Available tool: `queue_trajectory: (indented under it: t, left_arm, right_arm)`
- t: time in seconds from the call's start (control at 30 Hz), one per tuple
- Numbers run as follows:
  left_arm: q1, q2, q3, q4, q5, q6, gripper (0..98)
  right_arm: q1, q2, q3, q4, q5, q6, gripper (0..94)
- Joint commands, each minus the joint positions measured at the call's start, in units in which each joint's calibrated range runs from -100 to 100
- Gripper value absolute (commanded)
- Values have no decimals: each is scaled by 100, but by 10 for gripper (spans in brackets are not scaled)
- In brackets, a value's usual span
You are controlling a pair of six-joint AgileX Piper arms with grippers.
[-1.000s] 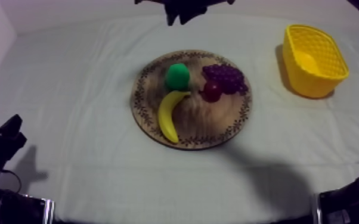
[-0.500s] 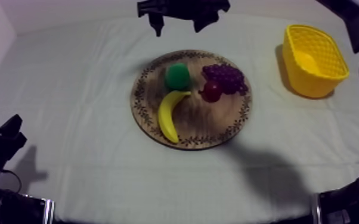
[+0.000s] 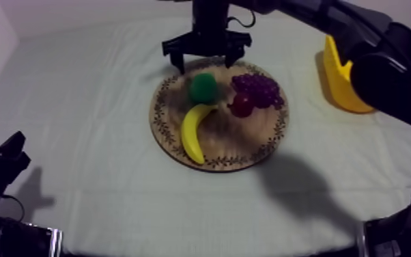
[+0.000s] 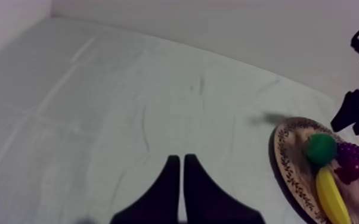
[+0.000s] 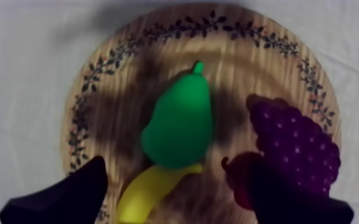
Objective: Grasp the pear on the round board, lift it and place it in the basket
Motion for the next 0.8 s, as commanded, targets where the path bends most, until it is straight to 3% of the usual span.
queue_trajectory:
  t: [0.0,0.43,0.77]
  left_arm:
    - [1,2,-2,1,2,-1,1]
    - [1,2,-2,1,2,-1,1]
    - [1,2,-2,1,2,-1,1]
  right_arm:
    - [25,282,-135,-23,18,-10,700]
    - [36,1109,-495,-99,-49,-4,681]
    - [38,1356,-672,-6,-141,120,499]
